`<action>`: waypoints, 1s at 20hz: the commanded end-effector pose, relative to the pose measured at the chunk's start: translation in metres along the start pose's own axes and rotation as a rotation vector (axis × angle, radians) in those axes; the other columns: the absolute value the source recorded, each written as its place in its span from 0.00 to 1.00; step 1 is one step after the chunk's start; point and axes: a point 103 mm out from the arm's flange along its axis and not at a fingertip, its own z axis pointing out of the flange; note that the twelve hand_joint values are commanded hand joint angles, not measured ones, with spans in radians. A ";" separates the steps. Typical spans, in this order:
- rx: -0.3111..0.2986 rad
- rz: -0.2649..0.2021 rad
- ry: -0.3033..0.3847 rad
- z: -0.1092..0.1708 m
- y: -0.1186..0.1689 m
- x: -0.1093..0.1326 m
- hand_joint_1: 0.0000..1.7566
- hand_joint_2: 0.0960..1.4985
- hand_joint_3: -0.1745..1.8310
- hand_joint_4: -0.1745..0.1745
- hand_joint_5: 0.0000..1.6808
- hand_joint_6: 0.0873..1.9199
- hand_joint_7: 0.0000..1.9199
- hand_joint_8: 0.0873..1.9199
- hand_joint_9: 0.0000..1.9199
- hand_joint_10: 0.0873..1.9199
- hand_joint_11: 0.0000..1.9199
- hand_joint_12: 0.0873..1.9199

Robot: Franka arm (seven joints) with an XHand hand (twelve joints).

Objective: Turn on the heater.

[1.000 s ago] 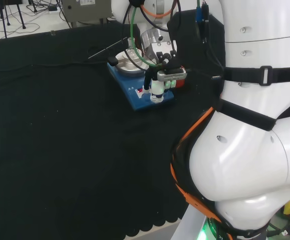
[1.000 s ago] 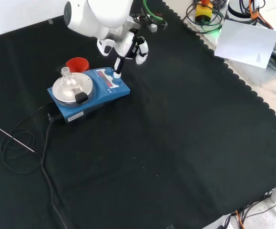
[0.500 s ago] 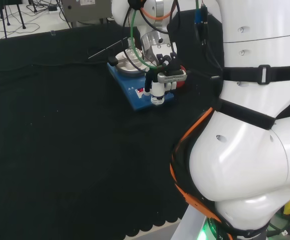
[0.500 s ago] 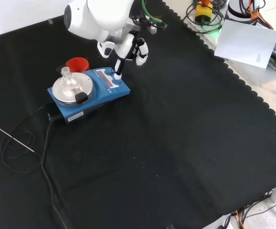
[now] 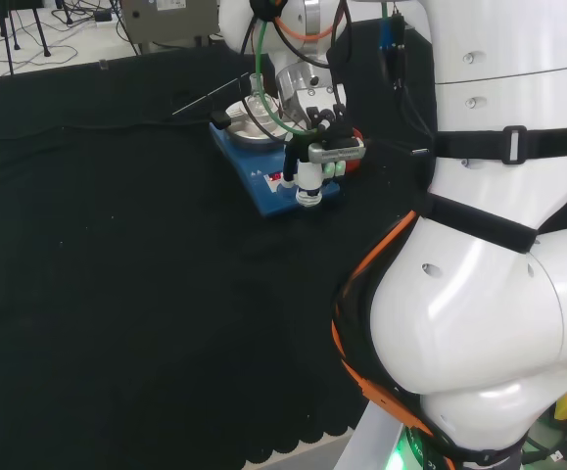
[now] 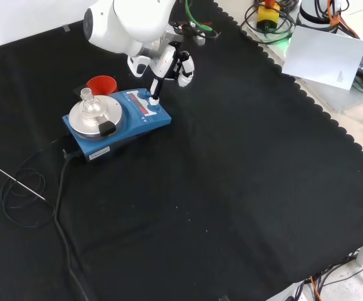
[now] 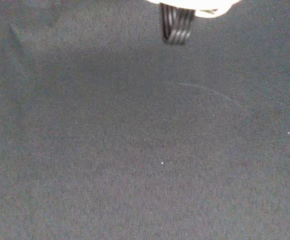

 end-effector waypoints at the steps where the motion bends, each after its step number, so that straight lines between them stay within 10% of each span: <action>1: 0.002 0.000 -0.002 0.000 0.001 -0.001 0.81 0.46 0.58 0.37 0.13 0.03 0.90 0.83 0.96 0.89 0.94 0.88; 20: 0.021 0.004 -0.007 0.003 0.005 0.000 0.81 0.46 0.59 0.37 0.15 0.03 0.90 0.83 0.95 0.89 0.94 0.88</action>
